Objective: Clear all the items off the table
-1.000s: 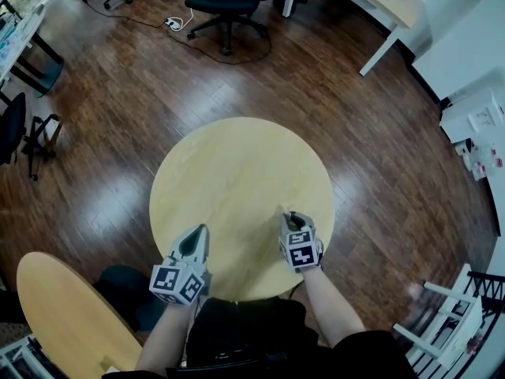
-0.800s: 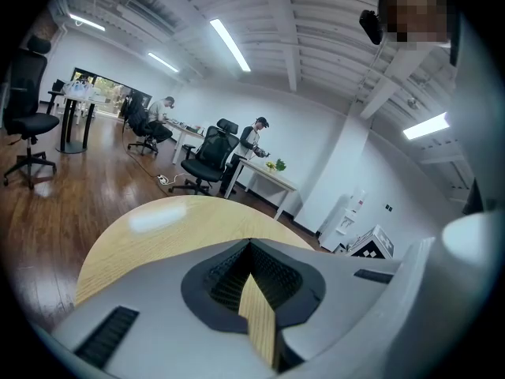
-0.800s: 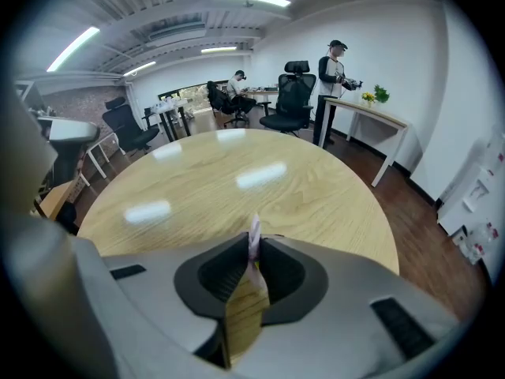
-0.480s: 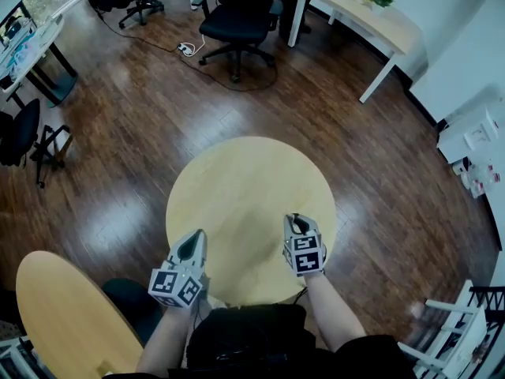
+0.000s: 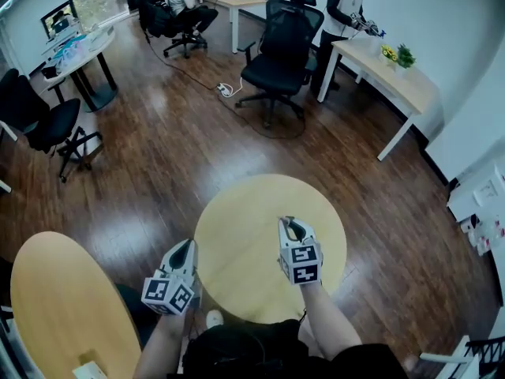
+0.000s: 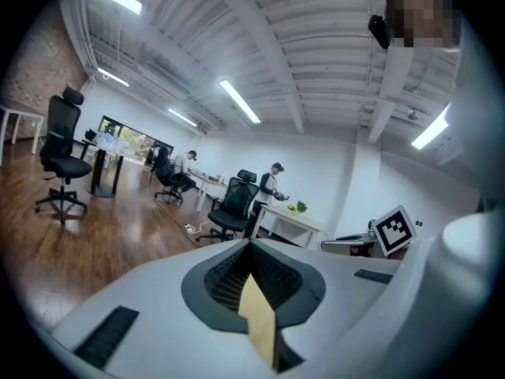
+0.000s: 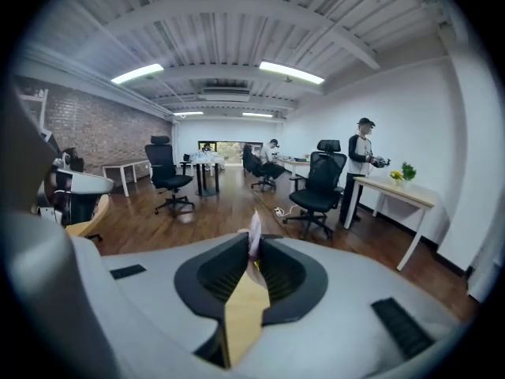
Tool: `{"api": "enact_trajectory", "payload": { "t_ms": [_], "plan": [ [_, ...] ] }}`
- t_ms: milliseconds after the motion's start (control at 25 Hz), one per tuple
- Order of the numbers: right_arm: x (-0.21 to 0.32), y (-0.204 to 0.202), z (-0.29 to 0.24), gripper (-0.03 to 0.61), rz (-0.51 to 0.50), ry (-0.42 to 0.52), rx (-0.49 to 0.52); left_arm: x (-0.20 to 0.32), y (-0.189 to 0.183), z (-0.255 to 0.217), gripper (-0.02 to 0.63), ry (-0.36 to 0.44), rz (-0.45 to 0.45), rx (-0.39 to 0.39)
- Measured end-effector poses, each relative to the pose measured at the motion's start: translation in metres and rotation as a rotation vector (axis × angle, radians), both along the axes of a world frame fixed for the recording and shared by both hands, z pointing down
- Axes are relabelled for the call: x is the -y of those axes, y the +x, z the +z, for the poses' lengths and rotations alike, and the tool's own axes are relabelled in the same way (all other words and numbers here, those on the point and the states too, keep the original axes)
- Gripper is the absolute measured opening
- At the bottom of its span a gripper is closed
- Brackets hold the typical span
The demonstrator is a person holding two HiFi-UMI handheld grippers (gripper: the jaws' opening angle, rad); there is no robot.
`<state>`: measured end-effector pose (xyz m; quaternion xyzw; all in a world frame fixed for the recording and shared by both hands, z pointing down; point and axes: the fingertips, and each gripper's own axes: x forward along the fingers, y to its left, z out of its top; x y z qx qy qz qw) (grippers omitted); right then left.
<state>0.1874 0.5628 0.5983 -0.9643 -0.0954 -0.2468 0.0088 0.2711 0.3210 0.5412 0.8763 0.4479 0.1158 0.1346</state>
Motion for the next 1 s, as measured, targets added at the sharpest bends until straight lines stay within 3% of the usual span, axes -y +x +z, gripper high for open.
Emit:
{"api": "enact_trajectory", "payload": {
  "t_ms": [240, 560, 760, 1000],
  "plan": [
    [0.089, 0.073, -0.008, 0.043, -0.278, 0.020, -0.034, 0.113, 0.005, -0.016, -0.009, 0.006, -0.311, -0.027],
    [0.269, 0.120, -0.006, 0.043, -0.672, 0.030, -0.034, 0.285, -0.041, -0.016, -0.009, -0.002, -0.718, -0.017],
    [0.375, 0.123, -0.005, 0.044, -0.830, 0.027, -0.010, 0.369, -0.072, -0.012, -0.009, -0.055, -0.874, -0.014],
    [0.513, 0.128, -0.034, 0.044, -1.008, 0.038, -0.072, 0.490, -0.103, -0.021, -0.009, -0.066, -1.049, -0.047]
  ]
}}
